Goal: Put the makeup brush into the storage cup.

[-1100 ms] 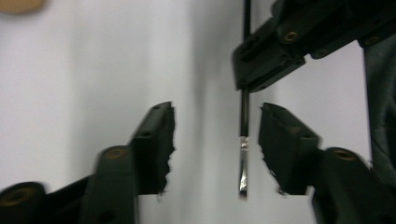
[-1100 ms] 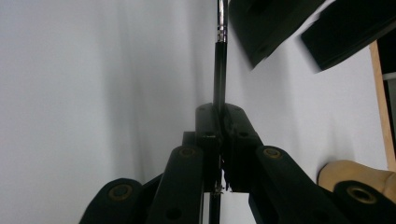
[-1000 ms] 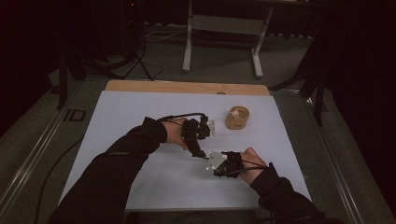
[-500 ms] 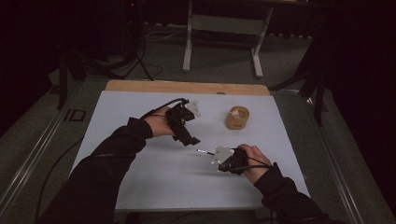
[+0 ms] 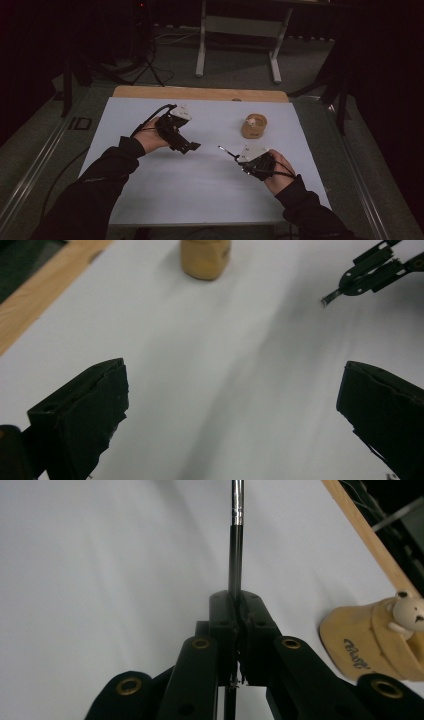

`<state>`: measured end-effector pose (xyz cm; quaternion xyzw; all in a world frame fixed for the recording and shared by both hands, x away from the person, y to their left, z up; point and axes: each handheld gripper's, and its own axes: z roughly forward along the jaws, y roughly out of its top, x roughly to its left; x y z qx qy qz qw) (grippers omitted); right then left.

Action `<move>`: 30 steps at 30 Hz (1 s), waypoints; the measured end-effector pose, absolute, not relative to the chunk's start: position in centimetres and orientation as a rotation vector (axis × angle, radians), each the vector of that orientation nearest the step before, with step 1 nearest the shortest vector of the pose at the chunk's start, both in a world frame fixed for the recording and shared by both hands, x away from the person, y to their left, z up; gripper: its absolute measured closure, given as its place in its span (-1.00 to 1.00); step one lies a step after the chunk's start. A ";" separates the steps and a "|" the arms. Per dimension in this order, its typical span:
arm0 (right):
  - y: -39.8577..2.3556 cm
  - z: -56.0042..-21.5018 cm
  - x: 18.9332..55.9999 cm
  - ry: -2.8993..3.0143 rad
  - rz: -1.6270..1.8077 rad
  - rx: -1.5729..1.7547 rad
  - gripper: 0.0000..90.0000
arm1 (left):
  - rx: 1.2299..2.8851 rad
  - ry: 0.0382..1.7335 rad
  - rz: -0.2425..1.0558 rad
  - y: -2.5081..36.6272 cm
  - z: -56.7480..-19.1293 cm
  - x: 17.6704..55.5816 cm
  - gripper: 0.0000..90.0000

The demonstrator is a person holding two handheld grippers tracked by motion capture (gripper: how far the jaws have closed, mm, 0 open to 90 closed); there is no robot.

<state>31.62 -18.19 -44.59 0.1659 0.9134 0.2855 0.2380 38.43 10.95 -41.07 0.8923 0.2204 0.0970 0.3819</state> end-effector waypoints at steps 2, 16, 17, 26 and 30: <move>-18.4 -44.3 31.8 2.490 0.830 0.523 0.90 | 2.270 0.571 0.281 11.2 -41.2 38.1 -0.99; -19.7 -42.7 32.3 2.386 1.010 0.714 0.90 | 2.141 0.653 0.261 12.6 -43.4 35.2 -0.99; -19.9 -42.5 32.4 2.377 1.025 0.726 0.90 | 2.138 0.653 0.267 12.7 -43.6 35.0 -0.99; -21.1 -41.8 33.0 2.314 1.134 0.795 0.90 | 2.066 0.691 0.254 13.4 -45.1 33.1 -0.99; -21.4 -41.6 33.1 2.285 1.169 0.814 0.90 | 2.036 0.709 0.250 13.7 -46.0 32.1 -0.99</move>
